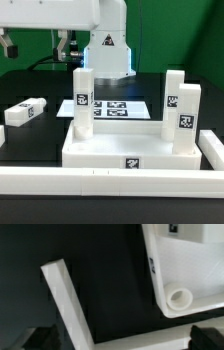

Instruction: Assemble desk

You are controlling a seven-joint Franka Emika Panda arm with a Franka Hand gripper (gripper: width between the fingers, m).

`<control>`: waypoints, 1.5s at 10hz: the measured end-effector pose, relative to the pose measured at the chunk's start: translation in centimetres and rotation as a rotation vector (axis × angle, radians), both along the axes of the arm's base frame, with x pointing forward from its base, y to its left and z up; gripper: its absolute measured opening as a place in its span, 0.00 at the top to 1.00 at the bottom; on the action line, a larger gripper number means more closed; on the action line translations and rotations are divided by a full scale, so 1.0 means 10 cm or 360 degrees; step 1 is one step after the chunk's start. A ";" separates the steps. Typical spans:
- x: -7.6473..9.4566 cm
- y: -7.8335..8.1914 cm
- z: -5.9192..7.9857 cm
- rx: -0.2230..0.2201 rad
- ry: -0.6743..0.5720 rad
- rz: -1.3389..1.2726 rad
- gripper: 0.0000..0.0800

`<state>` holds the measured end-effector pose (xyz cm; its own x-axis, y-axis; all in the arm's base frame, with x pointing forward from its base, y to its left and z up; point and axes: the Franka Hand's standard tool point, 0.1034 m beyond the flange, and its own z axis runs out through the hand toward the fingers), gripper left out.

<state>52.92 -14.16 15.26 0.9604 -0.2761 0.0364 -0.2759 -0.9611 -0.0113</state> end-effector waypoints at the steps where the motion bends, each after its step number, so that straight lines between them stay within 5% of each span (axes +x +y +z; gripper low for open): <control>1: 0.00 0.01 -0.01 0.0000 0.0002 0.0005 0.19; 3: -0.02 -0.03 -0.03 0.0002 0.0007 0.0003 0.19; 7: -0.63 -0.62 -0.59 0.0022 0.0073 -0.0129 0.19; 12: -0.66 -0.58 -0.71 0.0006 0.0097 -0.0117 0.19; 15: -0.98 -0.72 -0.93 0.0150 0.0346 -0.0181 0.19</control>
Offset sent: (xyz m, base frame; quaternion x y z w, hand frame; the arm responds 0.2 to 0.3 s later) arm -0.0253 -0.0263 -0.0315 0.0446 -0.0142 0.0472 0.9978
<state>43.09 -21.36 5.95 0.9055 -0.3753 -0.1981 -0.3880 -0.9213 -0.0278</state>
